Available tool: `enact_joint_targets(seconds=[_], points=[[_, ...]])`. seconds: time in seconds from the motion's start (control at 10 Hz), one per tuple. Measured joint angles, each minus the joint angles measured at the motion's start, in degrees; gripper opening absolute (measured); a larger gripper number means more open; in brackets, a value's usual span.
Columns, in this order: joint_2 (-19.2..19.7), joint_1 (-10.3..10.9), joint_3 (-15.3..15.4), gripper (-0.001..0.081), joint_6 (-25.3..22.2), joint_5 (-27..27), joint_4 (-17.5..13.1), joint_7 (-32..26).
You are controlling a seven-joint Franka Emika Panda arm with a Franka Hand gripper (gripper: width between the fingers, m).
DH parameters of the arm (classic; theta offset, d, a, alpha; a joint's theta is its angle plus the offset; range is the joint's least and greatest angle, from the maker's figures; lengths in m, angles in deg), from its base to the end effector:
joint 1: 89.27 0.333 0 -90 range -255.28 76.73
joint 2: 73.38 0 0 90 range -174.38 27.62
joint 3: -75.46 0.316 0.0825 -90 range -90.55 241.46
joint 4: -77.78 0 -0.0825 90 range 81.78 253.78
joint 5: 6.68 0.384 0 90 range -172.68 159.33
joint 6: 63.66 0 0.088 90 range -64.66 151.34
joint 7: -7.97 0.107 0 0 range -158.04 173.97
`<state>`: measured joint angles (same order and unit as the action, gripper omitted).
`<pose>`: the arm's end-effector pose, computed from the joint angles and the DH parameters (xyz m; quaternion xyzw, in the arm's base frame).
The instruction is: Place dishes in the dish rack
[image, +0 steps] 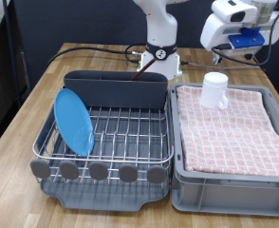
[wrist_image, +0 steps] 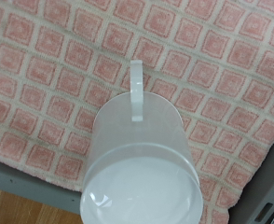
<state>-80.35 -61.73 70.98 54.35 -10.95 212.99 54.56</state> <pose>0.4284 0.1781 0.3628 0.9788 -0.1823 -0.0581 0.0727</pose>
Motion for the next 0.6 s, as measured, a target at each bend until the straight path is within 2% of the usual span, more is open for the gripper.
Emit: enact_joint_targets(seconds=[0.6], points=[[5.4, 0.0, -0.01, 0.0802, 4.63, 0.23, 1.08, 0.22]])
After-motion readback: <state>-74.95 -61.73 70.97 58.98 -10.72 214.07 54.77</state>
